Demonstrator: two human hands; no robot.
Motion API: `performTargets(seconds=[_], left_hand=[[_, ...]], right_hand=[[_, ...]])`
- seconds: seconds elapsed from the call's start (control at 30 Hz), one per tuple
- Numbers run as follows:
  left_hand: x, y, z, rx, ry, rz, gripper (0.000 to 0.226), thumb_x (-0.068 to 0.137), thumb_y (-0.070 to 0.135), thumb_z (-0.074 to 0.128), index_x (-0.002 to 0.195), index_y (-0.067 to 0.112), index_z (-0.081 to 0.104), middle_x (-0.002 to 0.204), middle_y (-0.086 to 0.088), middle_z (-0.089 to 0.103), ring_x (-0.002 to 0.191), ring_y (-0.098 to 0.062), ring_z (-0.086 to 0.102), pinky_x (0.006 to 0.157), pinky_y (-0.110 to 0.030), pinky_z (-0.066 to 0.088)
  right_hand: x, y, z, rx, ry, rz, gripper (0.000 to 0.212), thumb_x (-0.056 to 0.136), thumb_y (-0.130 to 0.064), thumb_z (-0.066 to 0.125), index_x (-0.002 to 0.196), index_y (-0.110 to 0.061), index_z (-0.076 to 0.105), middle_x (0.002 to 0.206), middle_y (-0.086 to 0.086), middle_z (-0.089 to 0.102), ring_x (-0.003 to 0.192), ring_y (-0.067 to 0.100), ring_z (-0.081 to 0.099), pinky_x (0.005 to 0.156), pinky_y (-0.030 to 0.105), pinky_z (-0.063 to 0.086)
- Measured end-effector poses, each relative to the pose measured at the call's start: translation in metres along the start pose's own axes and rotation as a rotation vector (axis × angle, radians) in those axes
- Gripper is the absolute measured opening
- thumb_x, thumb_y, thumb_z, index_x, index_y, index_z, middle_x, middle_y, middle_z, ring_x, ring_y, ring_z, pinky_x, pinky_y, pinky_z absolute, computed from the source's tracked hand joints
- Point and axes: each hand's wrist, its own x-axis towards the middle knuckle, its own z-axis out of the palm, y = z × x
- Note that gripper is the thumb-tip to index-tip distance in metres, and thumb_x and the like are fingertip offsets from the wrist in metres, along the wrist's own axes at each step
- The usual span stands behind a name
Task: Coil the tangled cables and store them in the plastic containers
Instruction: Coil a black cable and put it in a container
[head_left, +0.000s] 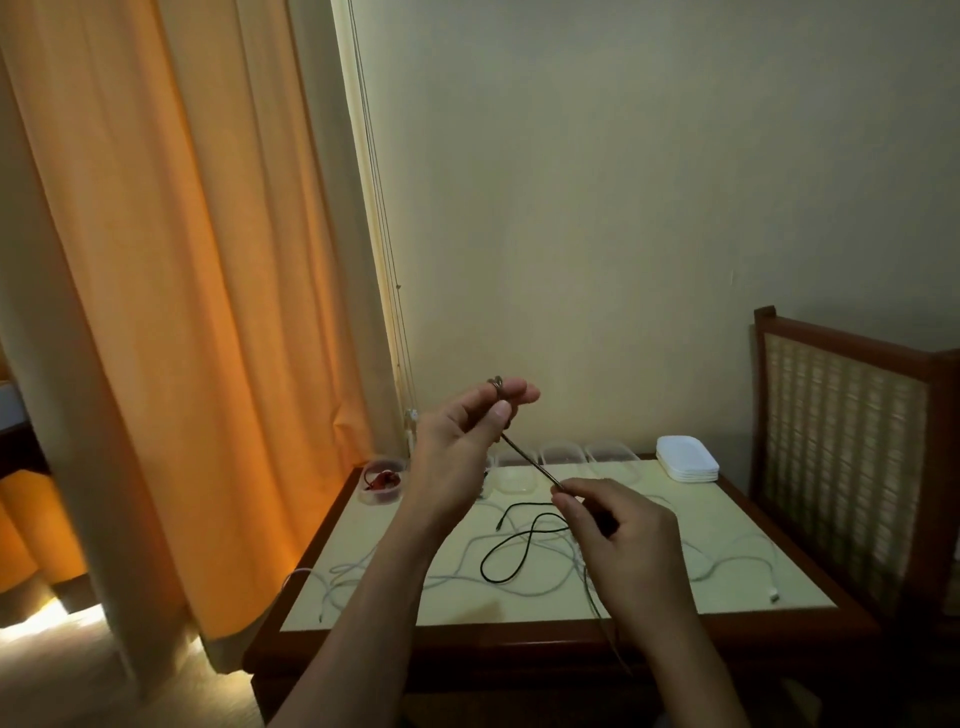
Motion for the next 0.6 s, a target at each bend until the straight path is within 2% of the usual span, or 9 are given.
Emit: performTargets(seconds=[0.1,0.2,0.3,0.4,0.47,0.53,0.6], left_hand=[[-0.007,-0.007,0.000,0.217,-0.073,-0.011,0.029,0.103,0.002,0.052,0.115,0.018,0.073,0.112,0.008,0.076,0.118,-0.004,0.065,0.107,-0.033,0.050],[-0.023,-0.014,0.005,0.338,-0.138,-0.052,0.022,0.101,0.006,0.057,0.108,0.015,0.076,0.106,0.010,0.077,0.108,-0.003,0.068,0.097,-0.028,0.054],[-0.042,-0.019,0.009,0.308,-0.203,-0.128,0.020,0.099,0.003,0.058,0.099,0.010,0.077,0.097,0.007,0.076,0.098,-0.003,0.069,0.086,-0.018,0.051],[-0.059,-0.022,0.010,0.217,-0.280,-0.211,0.022,0.099,0.000,0.053,0.089,0.007,0.072,0.087,0.000,0.074,0.089,-0.011,0.068,0.083,-0.020,0.048],[-0.068,-0.022,0.010,0.165,-0.312,-0.252,0.023,0.099,0.005,0.050,0.093,0.007,0.072,0.088,-0.005,0.075,0.087,-0.019,0.066,0.078,-0.021,0.045],[-0.075,-0.023,0.010,0.120,-0.332,-0.264,0.026,0.095,0.013,0.047,0.100,0.009,0.073,0.089,-0.008,0.076,0.090,-0.027,0.066,0.079,-0.028,0.044],[-0.078,-0.023,0.009,0.068,-0.346,-0.270,0.030,0.092,0.013,0.045,0.103,0.004,0.071,0.088,-0.013,0.074,0.090,-0.024,0.069,0.084,-0.033,0.045]], right_hand=[[0.002,-0.008,-0.009,-0.082,0.050,-0.094,0.010,0.088,-0.016,0.076,0.096,-0.023,0.077,0.083,-0.017,0.070,0.081,0.001,0.067,0.069,0.019,0.052],[0.003,-0.017,-0.018,-0.171,0.064,-0.212,0.008,0.086,-0.016,0.077,0.093,-0.020,0.077,0.084,-0.014,0.067,0.080,0.001,0.064,0.070,0.014,0.048],[0.001,-0.019,-0.022,-0.235,0.041,-0.287,0.006,0.084,-0.018,0.078,0.090,-0.019,0.078,0.083,-0.010,0.065,0.079,0.006,0.061,0.072,0.018,0.046],[-0.003,-0.013,-0.025,-0.250,0.006,-0.329,0.007,0.081,-0.015,0.082,0.086,-0.020,0.078,0.080,-0.009,0.063,0.077,0.010,0.060,0.069,0.025,0.046],[-0.004,-0.011,-0.026,-0.222,-0.010,-0.340,0.010,0.080,-0.013,0.083,0.084,-0.020,0.079,0.079,-0.010,0.063,0.075,0.009,0.060,0.067,0.027,0.047],[-0.002,-0.011,-0.027,-0.166,-0.017,-0.335,0.013,0.078,-0.009,0.085,0.083,-0.020,0.079,0.079,-0.010,0.064,0.074,0.009,0.060,0.065,0.026,0.047],[0.001,-0.014,-0.026,-0.100,-0.005,-0.315,0.015,0.075,-0.007,0.086,0.081,-0.019,0.080,0.077,-0.008,0.065,0.072,0.010,0.061,0.062,0.025,0.047]])
